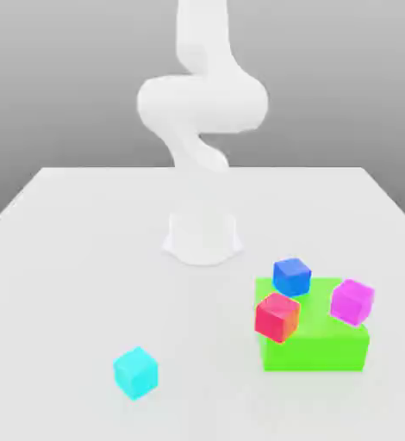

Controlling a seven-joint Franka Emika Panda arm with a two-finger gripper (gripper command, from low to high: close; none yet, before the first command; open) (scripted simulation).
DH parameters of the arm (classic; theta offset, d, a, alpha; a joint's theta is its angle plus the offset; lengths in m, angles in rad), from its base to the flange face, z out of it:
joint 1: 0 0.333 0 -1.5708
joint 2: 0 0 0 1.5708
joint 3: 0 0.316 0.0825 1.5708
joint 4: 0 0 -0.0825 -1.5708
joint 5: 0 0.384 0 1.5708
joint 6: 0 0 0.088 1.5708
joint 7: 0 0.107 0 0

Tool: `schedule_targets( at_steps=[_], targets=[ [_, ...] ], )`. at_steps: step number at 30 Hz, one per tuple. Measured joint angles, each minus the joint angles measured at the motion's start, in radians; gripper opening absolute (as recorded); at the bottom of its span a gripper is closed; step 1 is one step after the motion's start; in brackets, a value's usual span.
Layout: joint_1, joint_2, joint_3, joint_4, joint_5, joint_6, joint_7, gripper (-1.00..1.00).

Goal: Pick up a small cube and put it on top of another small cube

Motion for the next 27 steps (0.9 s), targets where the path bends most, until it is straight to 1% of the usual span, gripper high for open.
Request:
schedule_targets(
  at_steps=[12, 21, 23, 27],
  targets=[
    [-0.126, 0.442, 0.008, -0.192, 0.001, 0.249, 0.268, 0.00],
    [-0.191, 0.768, -0.022, -0.334, 0.000, 0.432, 0.468, 0.00],
    [-0.192, 0.840, -0.026, -0.347, 0.007, 0.480, 0.490, 0.00],
    [-0.198, 0.985, -0.020, -0.328, 0.017, 0.593, 0.491, 0.00]
  ],
)
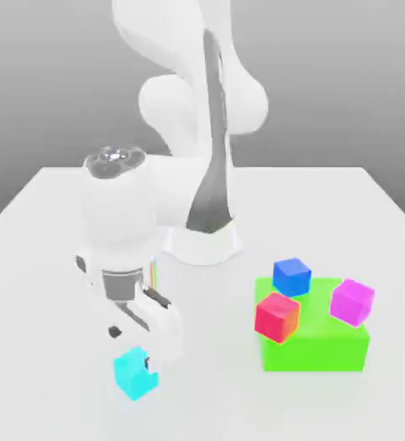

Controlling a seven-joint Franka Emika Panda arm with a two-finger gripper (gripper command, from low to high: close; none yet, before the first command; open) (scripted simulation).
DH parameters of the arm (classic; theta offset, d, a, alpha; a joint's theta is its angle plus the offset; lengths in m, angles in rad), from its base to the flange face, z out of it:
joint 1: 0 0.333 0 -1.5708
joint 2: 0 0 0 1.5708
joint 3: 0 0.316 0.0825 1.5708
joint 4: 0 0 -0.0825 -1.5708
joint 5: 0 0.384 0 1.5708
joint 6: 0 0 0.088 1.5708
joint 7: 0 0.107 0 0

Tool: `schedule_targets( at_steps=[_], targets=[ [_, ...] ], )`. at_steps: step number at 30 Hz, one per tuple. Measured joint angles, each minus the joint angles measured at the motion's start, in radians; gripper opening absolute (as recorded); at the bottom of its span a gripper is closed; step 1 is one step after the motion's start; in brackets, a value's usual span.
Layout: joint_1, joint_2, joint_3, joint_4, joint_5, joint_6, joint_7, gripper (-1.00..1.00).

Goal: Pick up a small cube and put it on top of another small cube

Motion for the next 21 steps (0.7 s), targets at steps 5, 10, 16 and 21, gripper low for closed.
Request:
schedule_targets(
  at_steps=[5, 10, 16, 21],
  targets=[
    [-0.005, 0.060, 0.005, 0.011, 0.003, 0.049, -0.002, -1.00],
    [-0.006, 0.035, 0.006, 0.006, -0.001, 0.030, 0.000, -1.00],
    [0.006, -0.170, 0.018, -0.032, -0.010, -0.137, -0.008, -1.00],
    [0.175, -0.351, 0.079, -0.057, 0.026, -0.291, -0.147, -1.00]
  ],
)
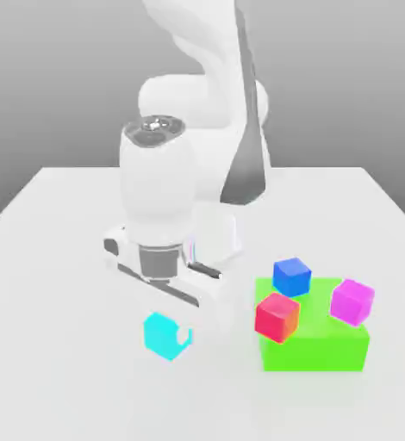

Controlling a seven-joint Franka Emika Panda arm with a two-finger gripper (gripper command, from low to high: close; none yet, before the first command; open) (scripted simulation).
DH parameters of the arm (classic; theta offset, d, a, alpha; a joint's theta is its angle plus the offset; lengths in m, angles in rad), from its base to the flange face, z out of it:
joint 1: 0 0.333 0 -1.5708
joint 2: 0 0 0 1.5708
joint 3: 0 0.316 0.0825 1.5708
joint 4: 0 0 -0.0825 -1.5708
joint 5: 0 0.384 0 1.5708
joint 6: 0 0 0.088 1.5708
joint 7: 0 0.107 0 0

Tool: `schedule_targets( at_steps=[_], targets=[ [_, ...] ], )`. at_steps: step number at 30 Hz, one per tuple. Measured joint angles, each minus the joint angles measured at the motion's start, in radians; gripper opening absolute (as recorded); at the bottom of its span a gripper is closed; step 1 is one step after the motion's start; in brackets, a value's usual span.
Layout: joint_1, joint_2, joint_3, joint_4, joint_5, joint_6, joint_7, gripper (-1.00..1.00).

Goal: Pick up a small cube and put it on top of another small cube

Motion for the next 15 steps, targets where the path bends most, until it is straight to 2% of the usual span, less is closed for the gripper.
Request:
schedule_targets(
  at_steps=[7, 12, 13, 15],
  targets=[
    [0.178, -0.239, 0.092, -0.036, 0.038, -0.203, -0.193, -1.00],
    [0.189, -0.121, 0.118, -0.071, 0.020, -0.051, -0.200, -1.00],
    [0.188, -0.096, 0.120, -0.076, 0.016, -0.021, -0.197, 1.00],
    [0.188, -0.096, 0.120, -0.076, 0.016, -0.021, -0.197, 1.00]
  ],
)
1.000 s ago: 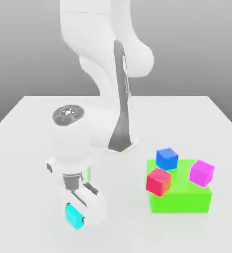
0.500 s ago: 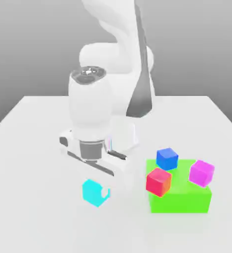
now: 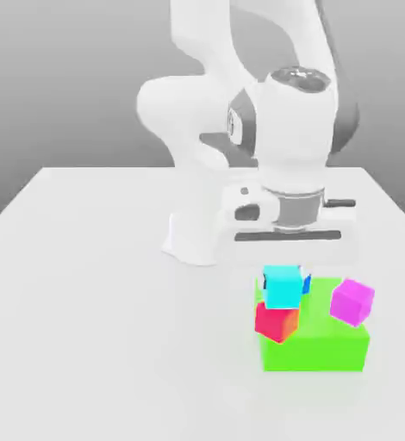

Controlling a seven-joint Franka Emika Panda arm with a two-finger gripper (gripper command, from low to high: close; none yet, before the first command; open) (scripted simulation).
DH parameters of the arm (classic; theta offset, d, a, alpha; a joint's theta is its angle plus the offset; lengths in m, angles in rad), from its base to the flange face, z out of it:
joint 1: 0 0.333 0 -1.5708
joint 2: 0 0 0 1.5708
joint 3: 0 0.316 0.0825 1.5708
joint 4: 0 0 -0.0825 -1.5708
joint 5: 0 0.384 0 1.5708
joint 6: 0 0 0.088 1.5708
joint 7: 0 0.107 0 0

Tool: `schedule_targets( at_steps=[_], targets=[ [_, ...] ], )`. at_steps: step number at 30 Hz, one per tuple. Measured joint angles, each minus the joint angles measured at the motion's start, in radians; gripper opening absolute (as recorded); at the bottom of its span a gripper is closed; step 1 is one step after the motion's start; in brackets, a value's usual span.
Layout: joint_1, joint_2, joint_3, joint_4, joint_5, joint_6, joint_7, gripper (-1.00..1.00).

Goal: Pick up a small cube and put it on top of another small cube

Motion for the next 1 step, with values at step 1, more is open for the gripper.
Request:
schedule_targets(
  at_steps=[1],
  targets=[
    [0.000, 0.000, 0.000, 0.000, 0.000, 0.000, 0.000, 1.00]
  ],
)
